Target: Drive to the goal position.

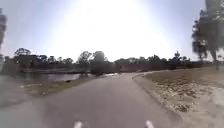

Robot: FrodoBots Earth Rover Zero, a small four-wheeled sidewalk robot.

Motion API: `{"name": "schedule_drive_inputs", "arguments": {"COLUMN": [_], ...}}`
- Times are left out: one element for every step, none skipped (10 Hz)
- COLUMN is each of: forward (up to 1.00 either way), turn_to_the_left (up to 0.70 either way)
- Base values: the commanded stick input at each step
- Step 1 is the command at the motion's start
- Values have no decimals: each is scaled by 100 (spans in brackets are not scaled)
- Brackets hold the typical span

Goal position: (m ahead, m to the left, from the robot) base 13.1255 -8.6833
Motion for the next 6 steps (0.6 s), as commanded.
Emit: {"name": "schedule_drive_inputs", "arguments": {"forward": [100,100,100,100,100,100], "turn_to_the_left": [0,0,-29,-39,-33,-23]}}
